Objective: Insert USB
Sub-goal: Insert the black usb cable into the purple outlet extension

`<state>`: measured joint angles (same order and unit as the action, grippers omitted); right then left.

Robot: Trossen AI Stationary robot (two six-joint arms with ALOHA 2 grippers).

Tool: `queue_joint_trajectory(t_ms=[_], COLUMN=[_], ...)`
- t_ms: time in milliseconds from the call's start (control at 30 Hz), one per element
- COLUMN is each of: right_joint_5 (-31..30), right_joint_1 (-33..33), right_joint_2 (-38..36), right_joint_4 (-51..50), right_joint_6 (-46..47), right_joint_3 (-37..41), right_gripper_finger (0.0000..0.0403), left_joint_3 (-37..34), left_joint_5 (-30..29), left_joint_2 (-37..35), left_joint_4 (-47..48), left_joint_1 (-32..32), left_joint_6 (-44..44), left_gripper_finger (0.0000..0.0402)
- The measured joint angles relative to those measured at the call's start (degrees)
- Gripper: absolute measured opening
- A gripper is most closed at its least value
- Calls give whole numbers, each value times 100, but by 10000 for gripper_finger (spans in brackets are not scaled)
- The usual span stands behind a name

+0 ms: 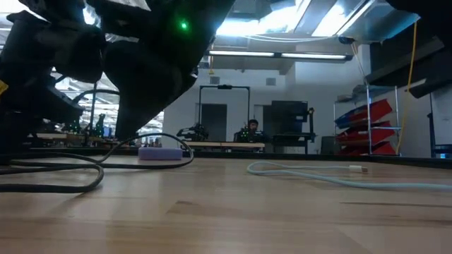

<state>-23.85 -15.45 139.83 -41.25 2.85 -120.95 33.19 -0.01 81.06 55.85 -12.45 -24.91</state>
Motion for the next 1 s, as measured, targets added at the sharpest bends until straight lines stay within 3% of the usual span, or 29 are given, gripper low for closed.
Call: queue_joint_trajectory(t_ms=[133,267,767,1000], right_joint_5=[56,116,207,205], right_joint_1=[-34,-72,-109,-105], right_joint_2=[-1,-2,-2,-2], right_joint_4=[-7,-33,-162,-177], right_joint_6=[150,275,213,136], right_joint_3=[0,0,0,0], right_gripper_finger=[390,390,390,390], left_joint_3=[-9,-6,211,499], left_joint_5=[-65,-168,-175,48], left_joint_2=[0,-2,29,29], left_joint_4=[-145,-244,-298,-905], left_joint_1=[-20,-107,-878,-1285], left_joint_6=[-4,-9,204,709], left_gripper_finger=[134,107,75,51])
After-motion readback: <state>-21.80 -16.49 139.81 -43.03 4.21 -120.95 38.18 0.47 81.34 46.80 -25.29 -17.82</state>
